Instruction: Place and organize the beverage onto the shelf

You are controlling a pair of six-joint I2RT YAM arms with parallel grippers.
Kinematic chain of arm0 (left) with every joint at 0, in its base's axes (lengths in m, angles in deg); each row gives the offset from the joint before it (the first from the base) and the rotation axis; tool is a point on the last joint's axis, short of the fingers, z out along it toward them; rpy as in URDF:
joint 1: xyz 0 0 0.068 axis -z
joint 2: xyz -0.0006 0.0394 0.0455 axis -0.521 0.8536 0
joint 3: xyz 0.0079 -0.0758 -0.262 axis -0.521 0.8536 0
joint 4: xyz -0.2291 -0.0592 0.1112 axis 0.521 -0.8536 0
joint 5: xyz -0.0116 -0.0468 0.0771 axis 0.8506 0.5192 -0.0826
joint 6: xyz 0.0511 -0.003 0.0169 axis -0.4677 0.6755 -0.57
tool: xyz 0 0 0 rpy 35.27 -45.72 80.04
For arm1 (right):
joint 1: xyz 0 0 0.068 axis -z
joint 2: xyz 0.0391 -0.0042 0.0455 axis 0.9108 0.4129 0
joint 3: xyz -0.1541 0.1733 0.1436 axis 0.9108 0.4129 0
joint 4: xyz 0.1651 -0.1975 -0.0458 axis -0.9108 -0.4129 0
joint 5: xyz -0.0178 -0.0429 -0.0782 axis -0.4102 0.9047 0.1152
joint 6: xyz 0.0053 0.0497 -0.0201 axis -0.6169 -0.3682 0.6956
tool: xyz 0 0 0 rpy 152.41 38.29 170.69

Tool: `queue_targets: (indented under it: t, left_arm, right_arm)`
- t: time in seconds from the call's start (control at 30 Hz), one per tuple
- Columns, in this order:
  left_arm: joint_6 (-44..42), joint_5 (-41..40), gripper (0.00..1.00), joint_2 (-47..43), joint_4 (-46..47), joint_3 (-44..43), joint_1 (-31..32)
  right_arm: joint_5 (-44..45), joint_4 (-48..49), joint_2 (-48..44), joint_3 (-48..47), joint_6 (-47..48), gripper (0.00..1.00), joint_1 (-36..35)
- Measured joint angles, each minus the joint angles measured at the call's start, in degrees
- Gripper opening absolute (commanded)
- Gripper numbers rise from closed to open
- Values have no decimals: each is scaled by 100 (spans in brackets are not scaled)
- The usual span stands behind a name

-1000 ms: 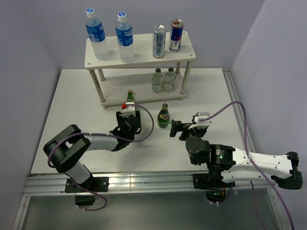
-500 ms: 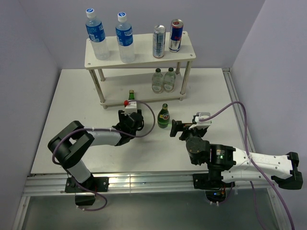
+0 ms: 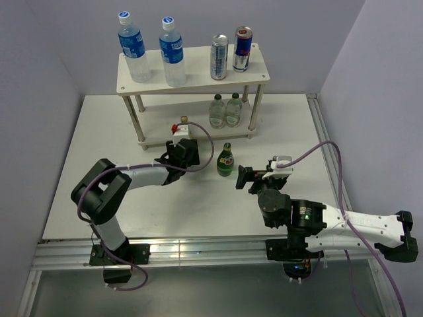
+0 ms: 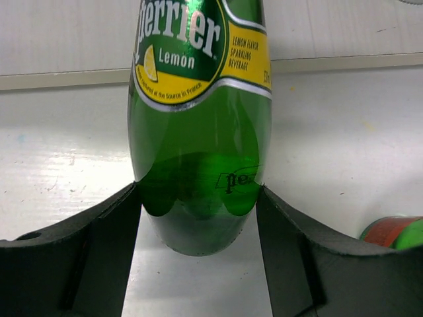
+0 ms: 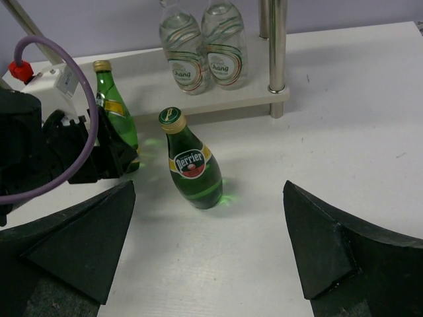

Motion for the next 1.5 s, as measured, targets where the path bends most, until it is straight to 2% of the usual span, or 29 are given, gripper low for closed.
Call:
queue_targets:
  t: [0.27,0.47,0.57,0.6,0.97,1.13,1.23,1.27,1.33,1.37,1.4,1.43,1.5]
  left_arm:
    - [7,520,71,326,-125,-393,-251]
    - [7,566,77,442,-52,-450,-310]
    - [9,597,85,610,-31,-501,-339]
    - [22,619,91,678,-33,-503,-356]
    - [17,575,89,844,-26,-535,-409]
    - [17,533,84,844,-28,-535,-409]
    - [7,509,70,846,-37,-535,-409]
    - [-7,501,51,846,-48,-538,-407]
    - [-37,485,33,846,-83,-542,-387]
    - [-39,459,18,857,-83,-549,-374]
    - [-52,446,10,863,-94,-560,-374]
    - [-52,428,3,866,-105,-568,-372]
    - [-50,420,0,870,-116,-575,-369]
  right_arm:
    - [-2,0,0,4,0,100,11]
    - [-13,2,4,7,0,100,46]
    - [-28,2,13,7,2,100,68]
    - [-31,7,20,7,2,100,72]
    - [-151,70,120,70,9,100,162]
    - [-243,111,186,81,11,100,210]
    - [-282,140,227,81,11,100,223]
    - [-291,153,247,81,11,100,225]
    - [-306,162,275,81,13,100,229]
    - [-313,164,284,81,13,100,234]
    - [-326,168,293,81,13,100,236]
    - [-332,179,302,81,13,100,236]
    - [-345,195,319,81,13,100,238]
